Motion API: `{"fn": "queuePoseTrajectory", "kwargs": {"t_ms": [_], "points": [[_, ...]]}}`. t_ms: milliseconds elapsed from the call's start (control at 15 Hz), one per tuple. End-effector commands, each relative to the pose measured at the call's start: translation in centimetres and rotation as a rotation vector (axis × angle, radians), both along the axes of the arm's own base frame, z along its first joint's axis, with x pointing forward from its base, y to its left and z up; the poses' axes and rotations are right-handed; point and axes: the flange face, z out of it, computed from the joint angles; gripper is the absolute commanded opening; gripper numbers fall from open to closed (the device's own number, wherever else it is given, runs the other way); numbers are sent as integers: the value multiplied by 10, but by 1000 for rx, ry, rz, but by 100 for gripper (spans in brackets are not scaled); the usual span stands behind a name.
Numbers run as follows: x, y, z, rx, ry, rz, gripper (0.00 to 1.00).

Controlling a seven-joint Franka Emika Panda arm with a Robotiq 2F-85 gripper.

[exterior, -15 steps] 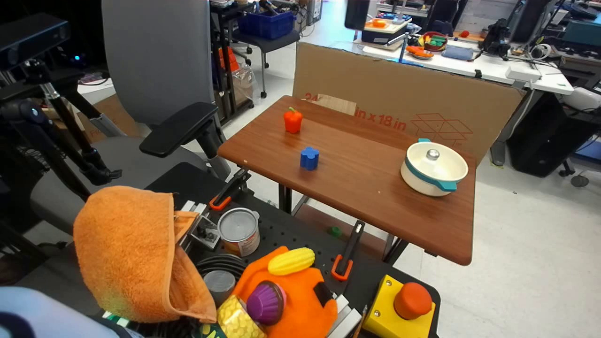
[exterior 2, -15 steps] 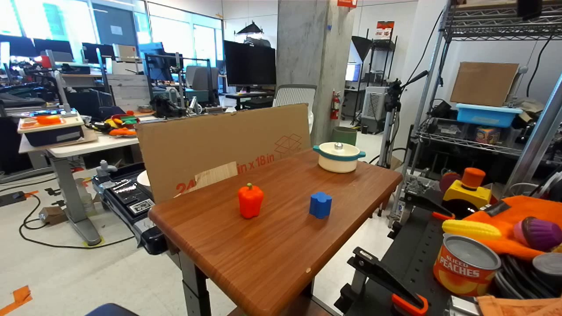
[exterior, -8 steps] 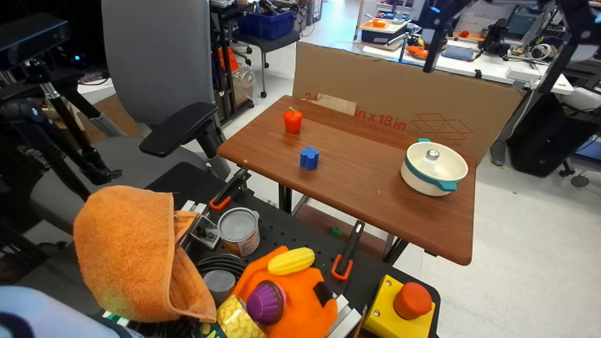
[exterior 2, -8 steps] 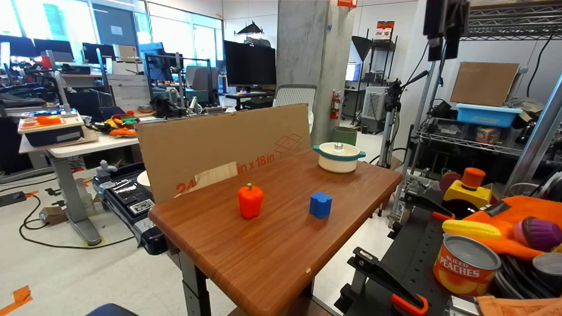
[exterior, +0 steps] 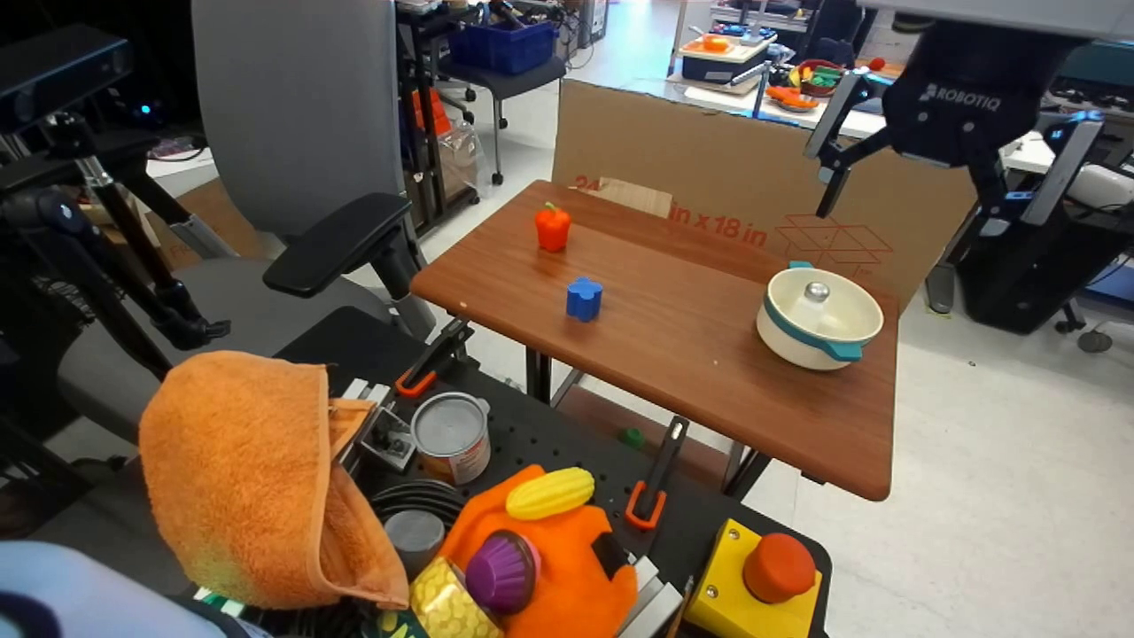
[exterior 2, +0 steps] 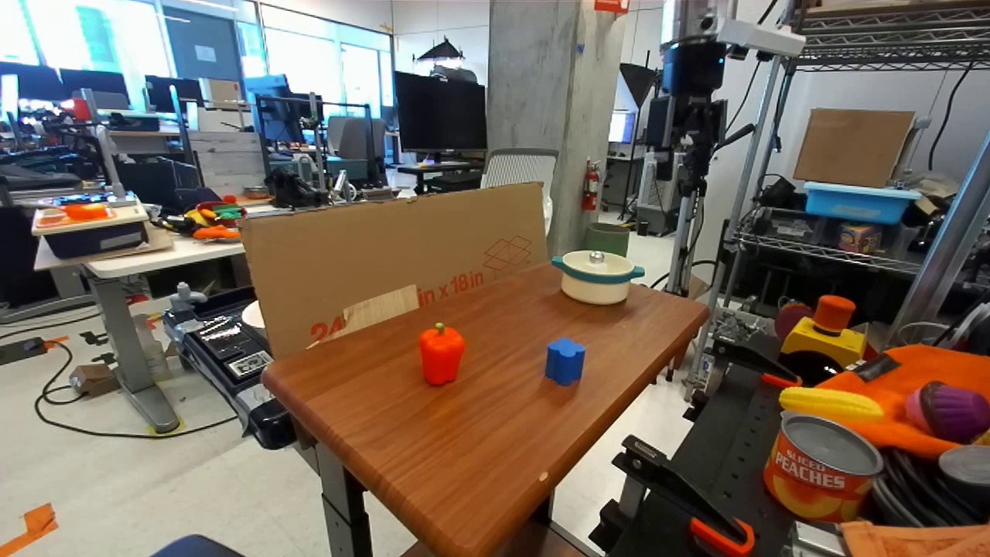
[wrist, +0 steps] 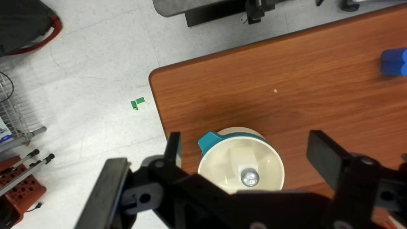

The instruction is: Remove the shaker from the bowl and put it on the table

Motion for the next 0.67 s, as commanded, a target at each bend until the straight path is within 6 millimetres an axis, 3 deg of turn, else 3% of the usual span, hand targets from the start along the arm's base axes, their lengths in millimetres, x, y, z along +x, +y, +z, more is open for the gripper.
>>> {"fn": "queuePoseTrajectory", "kwargs": {"t_ms": [0, 600], "points": [[40, -15, -23, 33, -8, -18, 100], [103, -30, -80, 46, 23, -45, 100]]}}
